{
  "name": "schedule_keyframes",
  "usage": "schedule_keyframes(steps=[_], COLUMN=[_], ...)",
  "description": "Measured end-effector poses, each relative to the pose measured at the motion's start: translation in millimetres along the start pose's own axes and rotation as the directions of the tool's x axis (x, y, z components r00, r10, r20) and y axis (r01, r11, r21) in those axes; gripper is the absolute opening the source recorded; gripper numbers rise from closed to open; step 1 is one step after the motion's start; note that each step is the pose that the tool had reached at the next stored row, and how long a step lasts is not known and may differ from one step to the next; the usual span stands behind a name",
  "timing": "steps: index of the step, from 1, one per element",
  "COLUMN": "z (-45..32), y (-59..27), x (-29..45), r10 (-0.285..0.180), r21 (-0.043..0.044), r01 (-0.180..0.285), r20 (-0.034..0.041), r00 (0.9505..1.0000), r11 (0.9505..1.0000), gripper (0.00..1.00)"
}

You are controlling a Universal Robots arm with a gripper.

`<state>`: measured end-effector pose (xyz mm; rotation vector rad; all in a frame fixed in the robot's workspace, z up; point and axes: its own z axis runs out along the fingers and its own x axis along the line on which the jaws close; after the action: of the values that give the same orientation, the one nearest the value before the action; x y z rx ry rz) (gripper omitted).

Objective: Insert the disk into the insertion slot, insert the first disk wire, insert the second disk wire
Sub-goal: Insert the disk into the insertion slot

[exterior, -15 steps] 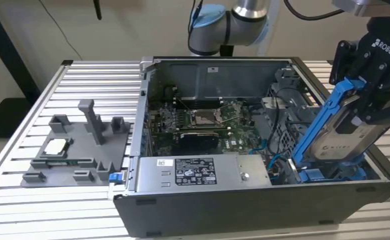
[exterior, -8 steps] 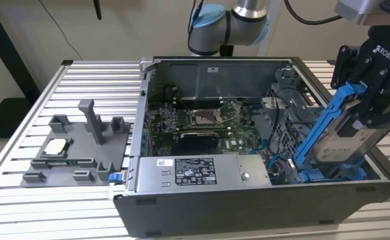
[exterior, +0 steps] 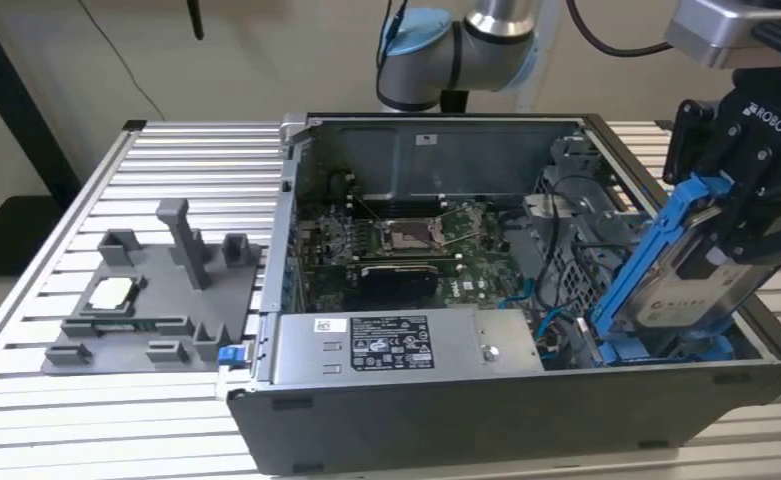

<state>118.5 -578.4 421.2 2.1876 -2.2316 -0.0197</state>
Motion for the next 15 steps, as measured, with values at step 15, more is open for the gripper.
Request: schedule_keyframes(steps=[15], z=[14.2], y=[-2.6], x=[-7.7], r10=[0.000], r21=[0.0004], r01=[0.000], r20=[0.0001], r00=[1.0000], r11=[1.0000], gripper=[0.33])
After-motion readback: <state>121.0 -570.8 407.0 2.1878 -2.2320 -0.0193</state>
